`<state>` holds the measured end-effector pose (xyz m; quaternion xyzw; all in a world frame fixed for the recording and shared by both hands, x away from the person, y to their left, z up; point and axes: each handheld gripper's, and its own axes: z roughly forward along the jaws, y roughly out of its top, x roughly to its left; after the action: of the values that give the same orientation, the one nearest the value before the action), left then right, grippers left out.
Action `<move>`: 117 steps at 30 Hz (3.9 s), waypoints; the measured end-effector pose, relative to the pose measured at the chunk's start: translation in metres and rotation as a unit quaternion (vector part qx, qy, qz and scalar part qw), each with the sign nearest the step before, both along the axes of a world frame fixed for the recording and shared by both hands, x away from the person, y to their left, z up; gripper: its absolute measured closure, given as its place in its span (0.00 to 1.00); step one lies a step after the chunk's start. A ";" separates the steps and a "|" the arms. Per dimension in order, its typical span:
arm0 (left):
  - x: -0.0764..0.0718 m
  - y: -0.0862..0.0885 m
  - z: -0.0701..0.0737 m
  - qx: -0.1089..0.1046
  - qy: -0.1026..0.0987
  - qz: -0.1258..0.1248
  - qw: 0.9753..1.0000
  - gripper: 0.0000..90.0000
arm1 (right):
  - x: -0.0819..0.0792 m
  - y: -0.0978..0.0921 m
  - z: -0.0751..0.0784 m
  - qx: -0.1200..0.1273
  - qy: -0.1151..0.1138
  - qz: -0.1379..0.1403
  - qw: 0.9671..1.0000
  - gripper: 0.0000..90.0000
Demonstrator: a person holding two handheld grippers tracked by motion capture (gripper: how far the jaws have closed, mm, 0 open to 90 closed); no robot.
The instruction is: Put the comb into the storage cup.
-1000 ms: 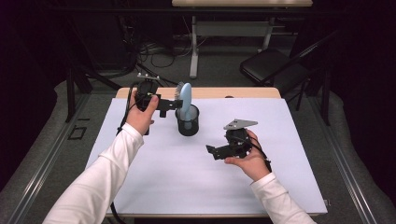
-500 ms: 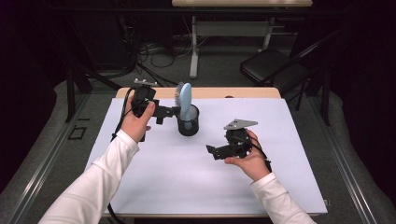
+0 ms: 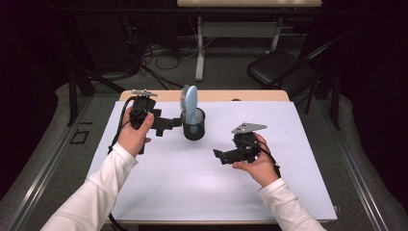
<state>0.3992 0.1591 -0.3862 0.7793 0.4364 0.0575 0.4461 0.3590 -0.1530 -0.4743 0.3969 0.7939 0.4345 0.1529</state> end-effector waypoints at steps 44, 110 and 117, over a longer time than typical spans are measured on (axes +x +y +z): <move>-0.037 0.024 -0.036 0.009 -0.042 -0.016 0.999 0.01 | -0.001 0.005 0.000 0.001 0.000 0.011 1.000 0.00; -0.065 0.037 -0.091 -0.020 -0.062 -0.026 0.998 0.01 | -0.064 -0.023 0.005 -0.011 -0.027 0.007 1.000 0.00; -0.066 0.036 -0.095 -0.019 -0.066 -0.032 0.997 0.01 | -0.067 -0.030 0.000 -0.008 -0.028 -0.005 1.000 0.00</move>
<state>0.3333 0.1949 -0.4816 0.7790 0.3815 0.0858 0.4902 0.2918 -0.1834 -0.4745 0.3868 0.7909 0.4385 0.1805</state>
